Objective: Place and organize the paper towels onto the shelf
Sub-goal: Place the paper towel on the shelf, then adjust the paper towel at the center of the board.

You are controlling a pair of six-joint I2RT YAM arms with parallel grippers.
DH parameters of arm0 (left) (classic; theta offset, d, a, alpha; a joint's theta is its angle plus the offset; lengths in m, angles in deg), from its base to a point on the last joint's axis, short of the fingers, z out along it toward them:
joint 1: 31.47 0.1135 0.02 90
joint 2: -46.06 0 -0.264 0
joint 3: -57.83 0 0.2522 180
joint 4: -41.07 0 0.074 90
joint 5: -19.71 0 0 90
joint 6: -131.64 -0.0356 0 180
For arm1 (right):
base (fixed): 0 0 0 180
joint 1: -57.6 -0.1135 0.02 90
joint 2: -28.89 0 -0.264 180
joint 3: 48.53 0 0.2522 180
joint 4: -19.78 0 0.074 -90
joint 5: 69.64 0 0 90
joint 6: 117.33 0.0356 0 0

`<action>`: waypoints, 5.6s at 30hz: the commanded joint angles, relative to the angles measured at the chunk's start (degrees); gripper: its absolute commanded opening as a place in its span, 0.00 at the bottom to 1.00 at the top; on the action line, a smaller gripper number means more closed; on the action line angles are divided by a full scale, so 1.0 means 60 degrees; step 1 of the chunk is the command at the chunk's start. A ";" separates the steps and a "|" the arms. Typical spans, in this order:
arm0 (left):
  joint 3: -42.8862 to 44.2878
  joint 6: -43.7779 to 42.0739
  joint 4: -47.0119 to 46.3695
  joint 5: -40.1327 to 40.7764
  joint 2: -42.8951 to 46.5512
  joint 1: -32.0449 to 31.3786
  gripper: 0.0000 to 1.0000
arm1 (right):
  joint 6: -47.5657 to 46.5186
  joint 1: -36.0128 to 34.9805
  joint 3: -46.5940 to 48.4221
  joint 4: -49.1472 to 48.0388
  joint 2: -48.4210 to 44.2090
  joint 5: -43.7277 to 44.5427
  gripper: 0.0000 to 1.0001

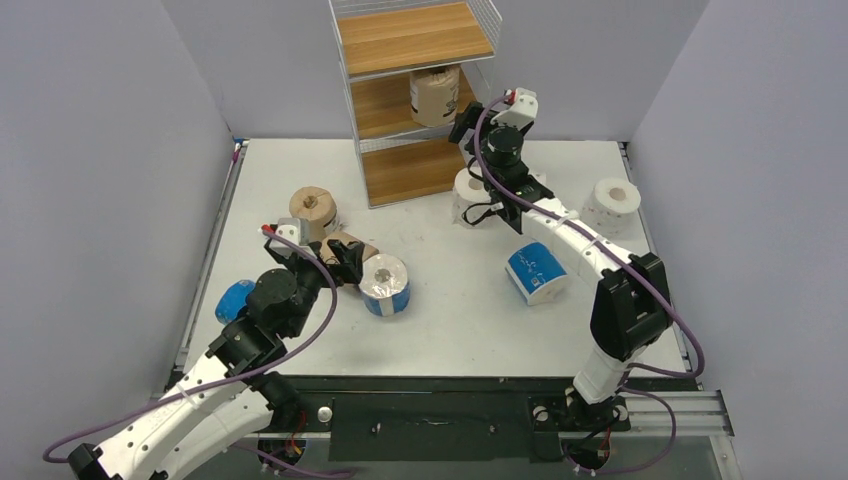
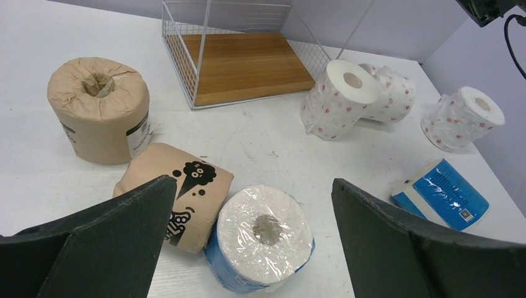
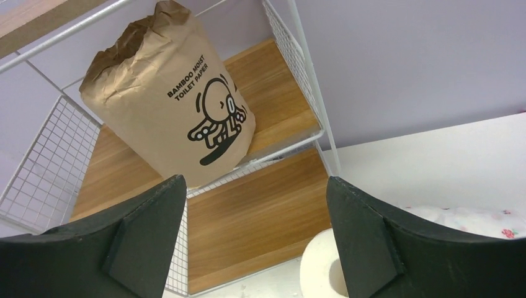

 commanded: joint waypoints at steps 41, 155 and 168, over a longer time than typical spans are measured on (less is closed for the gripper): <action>0.0015 -0.0226 0.0070 0.0088 -0.0209 0.0021 0.96 | 0.0291 -0.0124 0.3358 -0.0882 0.3202 0.0520 0.82; -0.0099 0.0564 0.0413 -0.0513 0.0818 0.0035 0.96 | 0.3590 0.0516 0.0884 -0.3060 0.1643 -0.1340 0.78; 0.0278 0.1219 0.1086 0.0316 0.0741 0.0040 0.96 | 0.2102 -0.1127 -0.2008 0.3166 -0.3750 0.0966 0.84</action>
